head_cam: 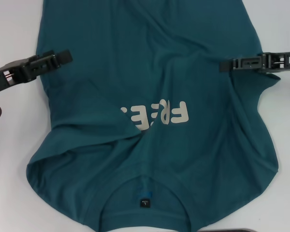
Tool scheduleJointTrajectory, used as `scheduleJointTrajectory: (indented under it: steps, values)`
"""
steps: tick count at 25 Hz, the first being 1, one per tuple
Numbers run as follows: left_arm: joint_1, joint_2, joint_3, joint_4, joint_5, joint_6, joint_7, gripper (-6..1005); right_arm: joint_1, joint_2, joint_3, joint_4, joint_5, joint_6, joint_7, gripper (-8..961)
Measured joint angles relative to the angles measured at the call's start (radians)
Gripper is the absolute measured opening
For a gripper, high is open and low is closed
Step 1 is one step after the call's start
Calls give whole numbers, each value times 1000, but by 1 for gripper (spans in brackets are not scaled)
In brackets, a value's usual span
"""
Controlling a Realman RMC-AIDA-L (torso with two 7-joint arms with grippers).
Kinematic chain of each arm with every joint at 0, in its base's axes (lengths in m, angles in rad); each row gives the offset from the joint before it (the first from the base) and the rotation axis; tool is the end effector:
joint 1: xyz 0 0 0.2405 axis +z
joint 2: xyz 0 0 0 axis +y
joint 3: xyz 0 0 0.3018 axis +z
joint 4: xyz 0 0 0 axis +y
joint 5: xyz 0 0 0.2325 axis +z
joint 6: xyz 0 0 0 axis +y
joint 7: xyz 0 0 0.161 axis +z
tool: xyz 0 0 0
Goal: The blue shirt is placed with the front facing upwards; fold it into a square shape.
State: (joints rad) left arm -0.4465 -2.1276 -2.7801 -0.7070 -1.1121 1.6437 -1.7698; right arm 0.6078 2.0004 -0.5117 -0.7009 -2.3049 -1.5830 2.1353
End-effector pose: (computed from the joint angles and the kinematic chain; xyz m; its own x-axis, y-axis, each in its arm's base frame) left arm -0.3388 0.3465 -0.0044 0.3431 0.6096 0.7146 0.8261 -0.5579 0.0793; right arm 0.3303 0.3963 0.0117 0.3593 -0.8461 -0.3937 -0.9141 -0.4041 0.0343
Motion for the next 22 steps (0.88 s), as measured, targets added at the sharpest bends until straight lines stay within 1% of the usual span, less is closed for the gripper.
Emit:
scheduleJointTrajectory:
  steps: [2, 5, 12, 18, 22]
  values:
    - [-1, 0, 0, 1, 0, -1, 0, 904, 12, 2, -30, 0, -2, 16, 21, 838]
    - [-1, 0, 1, 2, 0, -1, 0, 904, 21, 0, -82, -4, -3, 33, 54, 833]
    - [-1, -1, 1, 3, 2, -1, 1, 905, 13, 1, -87, -9, -3, 55, 61, 828]
    - [-1, 0, 1, 3, 2, -1, 1, 905, 1, -7, -86, -10, -1, 79, 74, 827]
    - [-1, 0, 1, 3, 2, -1, 1, 905, 1, -19, -93, -11, -4, 79, 102, 827]
